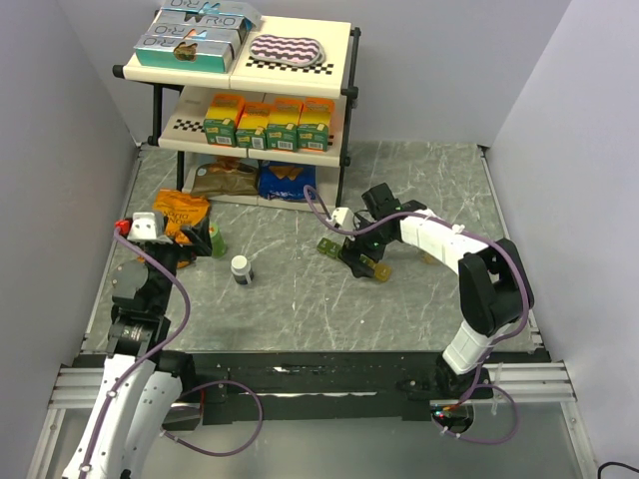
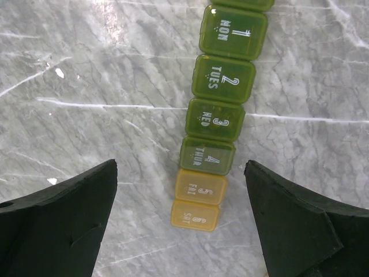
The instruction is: Sort the pills into containers
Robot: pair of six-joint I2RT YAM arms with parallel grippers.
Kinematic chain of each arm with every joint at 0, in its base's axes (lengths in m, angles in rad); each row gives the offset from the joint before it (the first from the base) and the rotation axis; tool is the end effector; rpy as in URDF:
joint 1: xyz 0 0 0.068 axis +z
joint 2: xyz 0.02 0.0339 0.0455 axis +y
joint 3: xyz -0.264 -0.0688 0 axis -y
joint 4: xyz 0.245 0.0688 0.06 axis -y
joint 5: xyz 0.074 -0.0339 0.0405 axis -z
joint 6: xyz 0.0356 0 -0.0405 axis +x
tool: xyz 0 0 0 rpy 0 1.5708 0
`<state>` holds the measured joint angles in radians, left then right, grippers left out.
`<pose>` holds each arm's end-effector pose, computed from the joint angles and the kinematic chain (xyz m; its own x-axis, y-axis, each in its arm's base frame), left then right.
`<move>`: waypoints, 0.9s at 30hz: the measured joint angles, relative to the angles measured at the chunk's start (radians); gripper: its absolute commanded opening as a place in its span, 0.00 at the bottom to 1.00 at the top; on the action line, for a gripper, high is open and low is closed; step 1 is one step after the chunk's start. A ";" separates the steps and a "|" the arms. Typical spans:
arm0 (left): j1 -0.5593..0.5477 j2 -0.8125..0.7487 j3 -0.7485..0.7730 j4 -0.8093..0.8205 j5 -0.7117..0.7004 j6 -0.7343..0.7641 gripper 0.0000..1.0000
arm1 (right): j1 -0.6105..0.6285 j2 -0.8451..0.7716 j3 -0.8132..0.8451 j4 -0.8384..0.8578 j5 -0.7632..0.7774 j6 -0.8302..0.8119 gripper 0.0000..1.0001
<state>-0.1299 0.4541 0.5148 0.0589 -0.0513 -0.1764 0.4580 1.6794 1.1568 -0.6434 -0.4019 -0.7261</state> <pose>0.1316 -0.0153 0.3171 0.1026 -0.1902 -0.9764 0.0984 0.9787 -0.1803 0.2924 0.1597 0.2075 -0.2546 -0.8068 -0.5332 -0.9550 0.2965 0.0074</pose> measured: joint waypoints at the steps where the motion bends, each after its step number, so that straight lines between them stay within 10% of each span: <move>1: 0.000 0.002 0.000 -0.001 0.000 0.000 0.99 | -0.003 0.000 0.000 0.002 -0.004 0.001 0.97; 27: -0.001 -0.035 0.000 -0.014 0.025 -0.002 0.99 | -0.018 0.080 0.008 0.047 -0.004 0.039 0.95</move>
<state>-0.1307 0.4187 0.5144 0.0444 -0.0261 -0.1783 0.4397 1.7592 1.1652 -0.5968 -0.4057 -0.6872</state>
